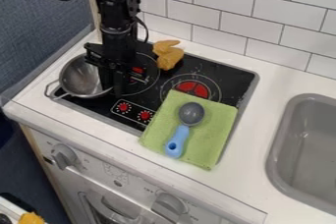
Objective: Move the pot to upper right of the burner
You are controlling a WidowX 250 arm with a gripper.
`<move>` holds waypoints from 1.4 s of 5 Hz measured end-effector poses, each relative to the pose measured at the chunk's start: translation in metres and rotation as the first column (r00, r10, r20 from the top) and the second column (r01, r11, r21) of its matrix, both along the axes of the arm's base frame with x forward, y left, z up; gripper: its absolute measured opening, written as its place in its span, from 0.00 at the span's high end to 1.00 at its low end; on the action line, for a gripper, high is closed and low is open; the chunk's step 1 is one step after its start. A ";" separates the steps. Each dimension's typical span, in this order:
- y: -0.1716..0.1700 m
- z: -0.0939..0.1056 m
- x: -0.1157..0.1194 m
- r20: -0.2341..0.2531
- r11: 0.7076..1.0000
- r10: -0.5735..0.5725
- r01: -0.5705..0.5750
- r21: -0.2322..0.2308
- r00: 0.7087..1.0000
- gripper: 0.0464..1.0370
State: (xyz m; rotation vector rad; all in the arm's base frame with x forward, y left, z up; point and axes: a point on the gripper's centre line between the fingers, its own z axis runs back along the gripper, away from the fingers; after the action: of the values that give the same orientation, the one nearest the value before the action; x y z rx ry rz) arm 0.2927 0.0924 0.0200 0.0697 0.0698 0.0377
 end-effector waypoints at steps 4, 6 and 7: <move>-0.078 0.090 0.045 0.240 0.984 -0.168 0.176 -0.014 0.956 0.97; -0.150 0.068 0.084 0.239 0.941 -0.310 0.333 -0.064 0.920 0.97; -0.155 0.045 0.085 0.179 0.935 -0.335 0.350 -0.059 0.925 0.97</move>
State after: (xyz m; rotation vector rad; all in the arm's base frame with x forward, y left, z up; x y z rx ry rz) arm 0.3772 -0.0626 0.0647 -0.0124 -0.1093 -0.3108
